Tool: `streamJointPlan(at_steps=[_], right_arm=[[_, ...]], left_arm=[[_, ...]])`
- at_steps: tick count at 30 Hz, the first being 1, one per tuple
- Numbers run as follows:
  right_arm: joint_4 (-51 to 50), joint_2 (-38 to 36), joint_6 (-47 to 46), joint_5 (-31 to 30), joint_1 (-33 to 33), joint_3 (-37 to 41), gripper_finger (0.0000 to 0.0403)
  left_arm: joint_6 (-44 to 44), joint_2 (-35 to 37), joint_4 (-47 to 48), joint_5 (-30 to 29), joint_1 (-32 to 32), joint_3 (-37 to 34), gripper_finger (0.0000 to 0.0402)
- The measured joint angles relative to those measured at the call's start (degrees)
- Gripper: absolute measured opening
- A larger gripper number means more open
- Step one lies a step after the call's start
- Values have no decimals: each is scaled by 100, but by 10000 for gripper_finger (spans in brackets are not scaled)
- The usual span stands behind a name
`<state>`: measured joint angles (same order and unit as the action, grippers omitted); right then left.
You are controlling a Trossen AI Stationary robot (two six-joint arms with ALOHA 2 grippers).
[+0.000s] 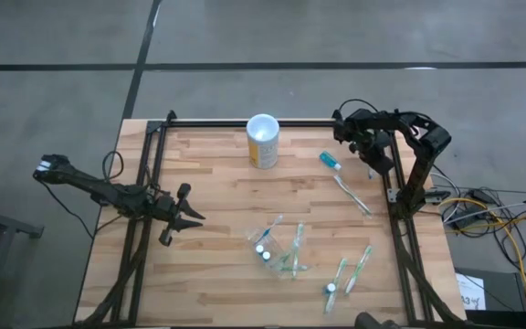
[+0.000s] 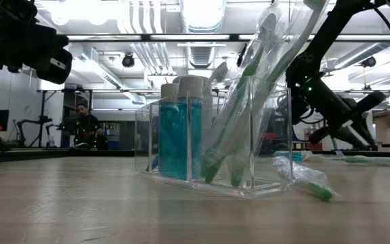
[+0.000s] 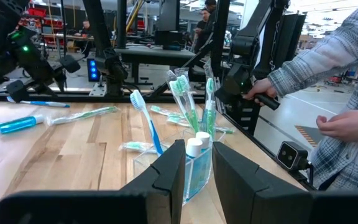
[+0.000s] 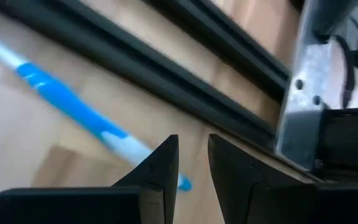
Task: Pick & Place toothbrushing station
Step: Put the blue toothbrush into the left section of the transparent organizer
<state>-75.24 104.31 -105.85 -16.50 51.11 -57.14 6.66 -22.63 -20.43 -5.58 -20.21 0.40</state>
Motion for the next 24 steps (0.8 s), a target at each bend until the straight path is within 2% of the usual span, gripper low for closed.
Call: streamJointPlan(at_steps=[7,18,24], right_arm=[[313,0,167,113,-24,169,82],[724,2,-202,317,-132,444,82],[1031,-9,38,341,-160,455,81]], left_arm=[[0,0,1,0,0,0,85],[0,0,0,0,0,0,85],[0,0,0,0,2,0,85]])
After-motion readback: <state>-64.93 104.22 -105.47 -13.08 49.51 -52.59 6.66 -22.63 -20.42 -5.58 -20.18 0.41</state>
